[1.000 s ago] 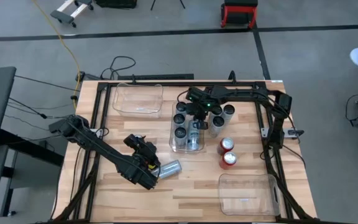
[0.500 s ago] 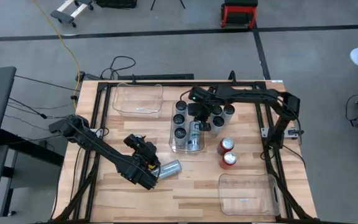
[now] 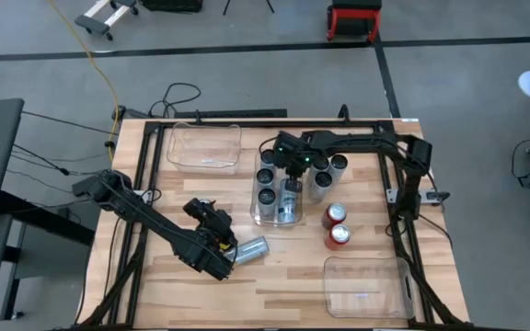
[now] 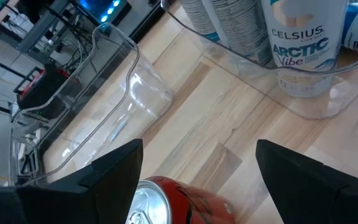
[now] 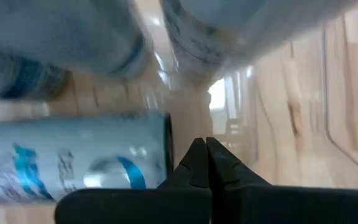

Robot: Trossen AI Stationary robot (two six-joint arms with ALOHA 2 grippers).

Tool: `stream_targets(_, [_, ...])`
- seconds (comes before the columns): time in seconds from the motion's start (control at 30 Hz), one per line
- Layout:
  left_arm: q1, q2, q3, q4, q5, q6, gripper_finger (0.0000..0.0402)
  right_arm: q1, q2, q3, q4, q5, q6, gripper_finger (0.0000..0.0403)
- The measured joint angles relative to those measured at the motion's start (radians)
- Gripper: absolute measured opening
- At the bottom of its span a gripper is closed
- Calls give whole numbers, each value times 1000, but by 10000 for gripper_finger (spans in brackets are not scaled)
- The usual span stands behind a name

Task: Sort soda cans
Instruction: Adjust the white blue soda can

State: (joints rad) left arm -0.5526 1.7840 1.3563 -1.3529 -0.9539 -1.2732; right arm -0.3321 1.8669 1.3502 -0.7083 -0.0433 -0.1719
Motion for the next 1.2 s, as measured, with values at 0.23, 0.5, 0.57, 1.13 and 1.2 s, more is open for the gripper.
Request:
stream_targets(0.23, [0,0,0,-2,0,8,306,5,15,1,11,19,-5,0])
stream_targets(0.5, [0,0,0,-2,0,8,306,45,15,2,-21,56,26,0])
stream_targets(0.57, [0,0,0,-2,0,8,306,62,14,2,-26,72,28,0])
stream_targets(1.13, [0,0,0,-1,8,8,306,109,-39,-6,-117,65,7,0])
stream_targets(1.2, [0,0,0,-1,8,9,306,110,-63,-7,-120,48,7,0])
